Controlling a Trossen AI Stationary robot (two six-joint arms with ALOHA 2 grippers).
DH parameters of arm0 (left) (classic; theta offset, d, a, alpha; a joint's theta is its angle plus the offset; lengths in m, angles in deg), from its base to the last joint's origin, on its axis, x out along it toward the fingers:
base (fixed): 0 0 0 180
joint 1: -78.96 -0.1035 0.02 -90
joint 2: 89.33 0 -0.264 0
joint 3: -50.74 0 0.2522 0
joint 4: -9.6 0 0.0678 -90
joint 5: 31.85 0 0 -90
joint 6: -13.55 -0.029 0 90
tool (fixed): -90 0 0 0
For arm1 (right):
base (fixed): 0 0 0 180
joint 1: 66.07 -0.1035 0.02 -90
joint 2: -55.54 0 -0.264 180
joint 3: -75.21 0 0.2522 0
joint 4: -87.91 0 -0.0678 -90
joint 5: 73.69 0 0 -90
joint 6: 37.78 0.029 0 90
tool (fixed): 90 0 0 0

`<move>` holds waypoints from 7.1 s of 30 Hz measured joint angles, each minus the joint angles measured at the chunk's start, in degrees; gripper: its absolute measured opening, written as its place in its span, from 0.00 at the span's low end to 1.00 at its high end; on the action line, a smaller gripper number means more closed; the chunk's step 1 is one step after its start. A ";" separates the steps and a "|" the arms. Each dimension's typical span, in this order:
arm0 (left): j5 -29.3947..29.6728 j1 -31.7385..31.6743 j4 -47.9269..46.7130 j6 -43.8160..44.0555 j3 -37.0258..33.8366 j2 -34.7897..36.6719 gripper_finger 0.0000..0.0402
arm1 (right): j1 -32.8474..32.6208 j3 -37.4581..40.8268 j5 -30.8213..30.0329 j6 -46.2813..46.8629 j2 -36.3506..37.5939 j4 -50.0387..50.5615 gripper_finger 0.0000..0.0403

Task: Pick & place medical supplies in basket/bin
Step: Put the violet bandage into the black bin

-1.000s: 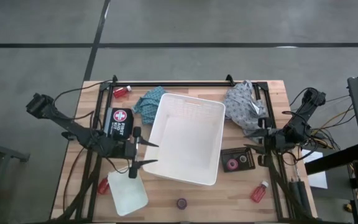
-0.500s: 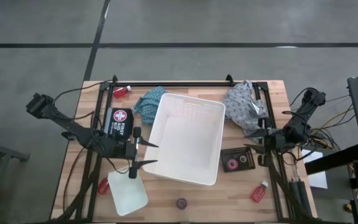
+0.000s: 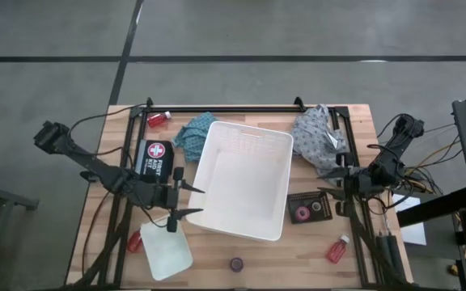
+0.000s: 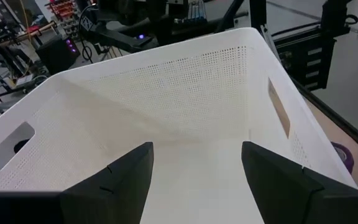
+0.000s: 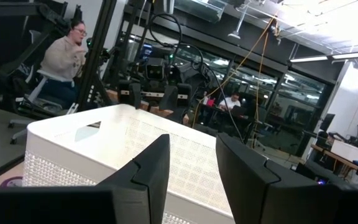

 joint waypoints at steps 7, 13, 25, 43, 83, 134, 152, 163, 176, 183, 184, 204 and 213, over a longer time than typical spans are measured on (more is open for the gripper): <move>0.15 0.00 0.24 1.26 -0.04 0.04 0.63 | -0.02 -0.02 -0.02 0.00 0.00 -0.01 0.30; 0.21 -0.04 0.04 5.52 -0.13 -0.05 0.63 | -0.02 -0.02 0.00 0.01 0.00 -0.01 0.30; 0.18 -0.04 0.10 5.63 -0.13 -0.07 0.63 | -0.02 -0.02 -0.01 0.00 0.00 -0.01 0.32; 0.16 -0.04 0.24 5.66 -0.17 -0.07 0.63 | -0.26 -8.04 0.28 -0.36 -6.68 1.98 0.31; 0.12 -0.02 -0.17 5.79 -0.13 -0.07 0.62 | -9.65 -65.47 -22.57 51.12 -89.35 17.94 0.33; 0.12 -0.02 -0.21 5.68 -0.13 -0.07 0.62 | 4.41 -67.93 19.86 22.63 -93.92 38.26 0.45; 0.12 -0.02 -0.47 5.79 -0.13 -0.07 0.62 | -0.14 -73.05 4.69 25.70 -102.64 35.78 0.50; 0.12 -0.02 -0.51 5.79 -0.13 -0.07 0.62 | 3.05 -77.36 10.33 27.07 -107.54 35.64 0.55; 0.12 -0.03 -0.48 5.68 -0.13 -0.07 0.62 | 4.38 -77.37 12.38 26.95 -107.51 35.64 0.71; 0.12 -0.02 -0.50 5.68 -0.13 -0.07 0.62 | 4.52 -77.35 12.37 25.73 -107.51 35.83 0.71; 0.12 -0.04 -0.50 5.68 -0.13 -0.07 0.62 | 4.52 -77.35 12.37 25.70 -107.51 35.83 0.71; 0.12 -0.02 -0.52 5.68 -0.13 -0.07 0.62 | 5.87 -76.49 13.45 30.32 -107.41 35.89 0.68; 0.12 -0.03 -0.55 5.70 -0.13 -0.07 0.62 | 6.99 -75.32 16.92 31.64 -107.41 35.61 0.59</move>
